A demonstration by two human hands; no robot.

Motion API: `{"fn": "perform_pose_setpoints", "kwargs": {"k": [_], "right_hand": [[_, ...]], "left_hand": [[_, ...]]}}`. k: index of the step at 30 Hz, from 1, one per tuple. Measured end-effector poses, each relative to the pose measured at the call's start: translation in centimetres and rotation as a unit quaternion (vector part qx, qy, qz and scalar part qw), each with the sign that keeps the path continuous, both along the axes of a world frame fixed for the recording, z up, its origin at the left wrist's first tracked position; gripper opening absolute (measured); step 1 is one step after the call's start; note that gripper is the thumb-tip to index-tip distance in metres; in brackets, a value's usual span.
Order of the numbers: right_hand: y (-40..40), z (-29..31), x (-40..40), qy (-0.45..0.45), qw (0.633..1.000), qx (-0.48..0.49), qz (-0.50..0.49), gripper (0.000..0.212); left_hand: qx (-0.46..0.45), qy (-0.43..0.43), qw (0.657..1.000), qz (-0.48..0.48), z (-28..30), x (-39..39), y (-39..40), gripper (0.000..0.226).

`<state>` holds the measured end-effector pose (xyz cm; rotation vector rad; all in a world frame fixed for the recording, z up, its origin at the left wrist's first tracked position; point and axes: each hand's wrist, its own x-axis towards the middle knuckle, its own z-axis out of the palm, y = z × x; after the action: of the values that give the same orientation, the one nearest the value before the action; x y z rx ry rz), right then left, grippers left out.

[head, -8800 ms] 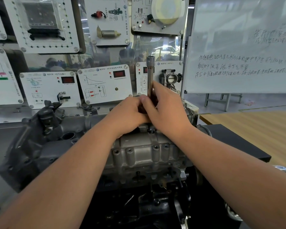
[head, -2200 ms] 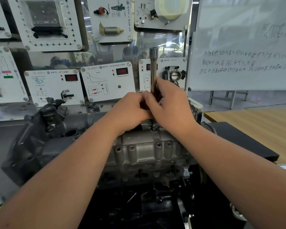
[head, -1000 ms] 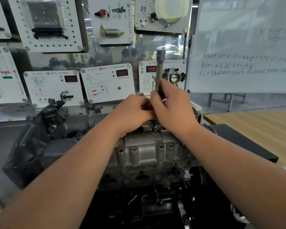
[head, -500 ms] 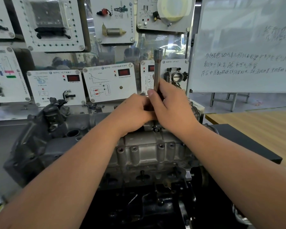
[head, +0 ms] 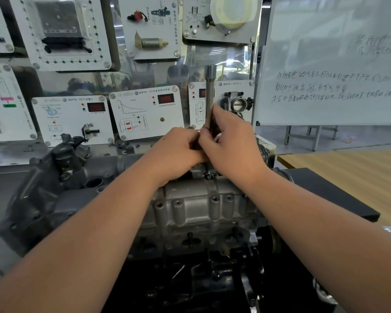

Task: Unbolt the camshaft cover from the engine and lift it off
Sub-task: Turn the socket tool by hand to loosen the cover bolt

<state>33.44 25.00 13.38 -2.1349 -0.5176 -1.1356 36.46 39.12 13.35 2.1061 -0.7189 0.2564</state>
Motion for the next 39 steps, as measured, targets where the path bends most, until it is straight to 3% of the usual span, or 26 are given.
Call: {"fn": "perform_pose_setpoints", "kwargs": {"k": [6,11,21,26,32,36,39], "right_hand": [[0.27,0.02,-0.43,-0.005,1.0,0.012,0.022,0.016],[0.31,0.05,-0.08,0.028,0.998,-0.011,0.046,0.015],[0.25,0.03,-0.5,-0.013,0.999,-0.016,0.038,0.014],[0.07,0.11,0.06,0.04,0.998,0.004,0.046,0.019],[0.22,0.16,-0.18,0.018,0.998,-0.019,0.057,0.014],[0.12,-0.02,-0.15,-0.016,0.999,-0.022,0.046,0.013],[0.19,0.02,-0.05,0.016,0.998,-0.016,0.051,0.014]], "left_hand": [[0.005,0.001,1.0,0.008,0.09,0.08,-0.04,0.036],[-0.015,0.002,1.0,0.01,0.06,0.05,0.01,0.02],[0.0,-0.021,1.0,0.016,0.18,-0.11,-0.01,0.021],[-0.016,-0.006,1.0,0.003,-0.08,0.11,0.04,0.028],[-0.015,-0.018,1.0,-0.011,-0.11,0.3,0.31,0.012],[-0.005,-0.017,1.0,0.001,-0.17,0.34,0.14,0.019],[-0.02,-0.003,1.0,0.0,-0.17,0.21,0.07,0.014]]}}
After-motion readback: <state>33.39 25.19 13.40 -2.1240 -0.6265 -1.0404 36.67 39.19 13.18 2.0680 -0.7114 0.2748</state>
